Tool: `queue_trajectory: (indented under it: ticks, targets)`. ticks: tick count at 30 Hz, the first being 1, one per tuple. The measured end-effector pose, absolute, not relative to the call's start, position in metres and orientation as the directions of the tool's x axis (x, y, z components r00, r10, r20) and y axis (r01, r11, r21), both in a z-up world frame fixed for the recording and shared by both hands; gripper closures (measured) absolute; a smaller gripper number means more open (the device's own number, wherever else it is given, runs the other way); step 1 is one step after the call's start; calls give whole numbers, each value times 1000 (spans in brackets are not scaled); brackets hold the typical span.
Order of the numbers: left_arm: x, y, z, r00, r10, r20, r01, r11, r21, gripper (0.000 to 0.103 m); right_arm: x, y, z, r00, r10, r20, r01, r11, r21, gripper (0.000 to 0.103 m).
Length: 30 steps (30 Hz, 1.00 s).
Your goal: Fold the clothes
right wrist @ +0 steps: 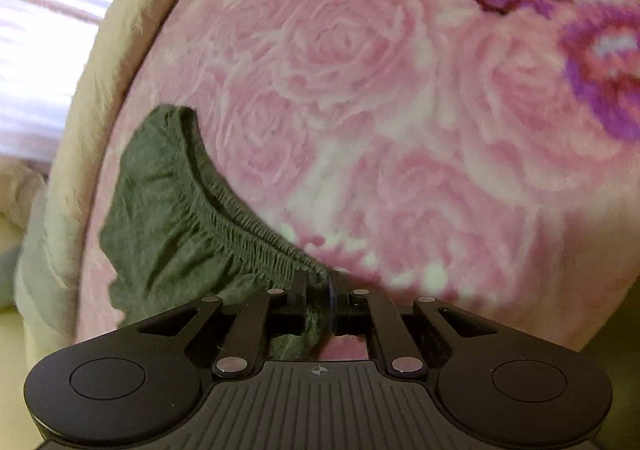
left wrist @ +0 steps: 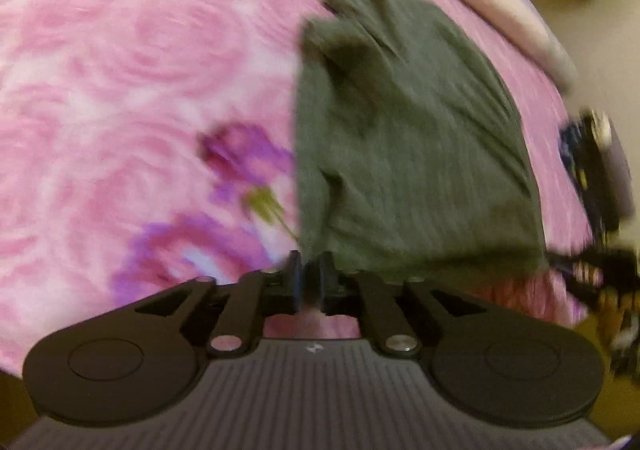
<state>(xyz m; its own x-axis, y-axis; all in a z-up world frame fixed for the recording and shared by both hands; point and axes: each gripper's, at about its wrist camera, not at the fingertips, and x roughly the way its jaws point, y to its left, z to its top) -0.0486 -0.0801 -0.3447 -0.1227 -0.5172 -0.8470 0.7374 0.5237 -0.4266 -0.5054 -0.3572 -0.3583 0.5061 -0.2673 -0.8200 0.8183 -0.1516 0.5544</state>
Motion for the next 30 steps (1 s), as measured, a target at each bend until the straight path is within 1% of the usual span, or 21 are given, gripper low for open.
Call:
queue_trajectory:
  ticks: [1, 2, 3, 4, 6, 8, 11, 13, 14, 15, 18, 19, 21, 25, 30]
  targets:
    - [-42, -78, -340, -107, -526, -844, 731, 533, -425, 95, -502, -360, -354, 492, -262, -830, 835, -129, 536, 70]
    - [-36, -77, -335, -91, -535, -840, 725, 543, -424, 92, -502, -360, -349, 477, -268, -837, 849, -105, 517, 65]
    - [-30, -76, -330, -82, -543, -836, 720, 548, -427, 89, -503, -359, -344, 461, -281, -842, 863, -80, 499, 54]
    - [-28, -78, -328, -92, -551, -830, 718, 541, -439, 87, -503, -360, -341, 449, -293, -844, 872, -64, 486, 50]
    - [-29, -84, -327, -135, -561, -817, 719, 511, -470, 81, -503, -362, -336, 434, -310, -846, 882, -45, 469, 50]
    - [-37, -90, -334, -160, -553, -818, 728, 494, -477, 75, -501, -363, -339, 438, -304, -846, 879, -52, 474, 50]
    - [-47, -94, -350, -199, -548, -813, 702, 500, -508, 75, -497, -365, -346, 448, -293, -845, 872, -65, 485, 50]
    - [-53, -99, -359, -227, -538, -812, 692, 497, -523, 80, -495, -364, -348, 449, -286, -847, 875, -54, 482, 50]
    - [-56, -101, -361, -238, -531, -813, 701, 485, -522, 101, -493, -364, -348, 449, -282, -848, 877, -46, 479, 50]
    - [-58, -100, -359, -244, -534, -809, 711, 469, -524, 103, -492, -363, -349, 446, -280, -850, 880, -36, 474, 50]
    - [-57, -84, -344, -252, -600, -759, 693, 436, -575, 103, -489, -363, -350, 442, -276, -854, 887, -7, 461, 50]
    - [-54, -77, -339, -247, -602, -759, 689, 442, -575, 103, -489, -363, -349, 444, -273, -853, 888, 7, 460, 50]
    - [-51, -67, -335, -236, -578, -781, 699, 457, -550, 103, -489, -363, -345, 448, -272, -852, 891, 58, 450, 50]
    - [-52, -72, -340, -242, -550, -800, 705, 466, -534, 103, -487, -365, -339, 483, -258, -837, 874, 209, 439, 50]
    - [-55, -80, -349, -236, -541, -807, 696, 486, -529, 103, -466, -367, -335, 532, -180, -827, 800, 427, 422, 50]
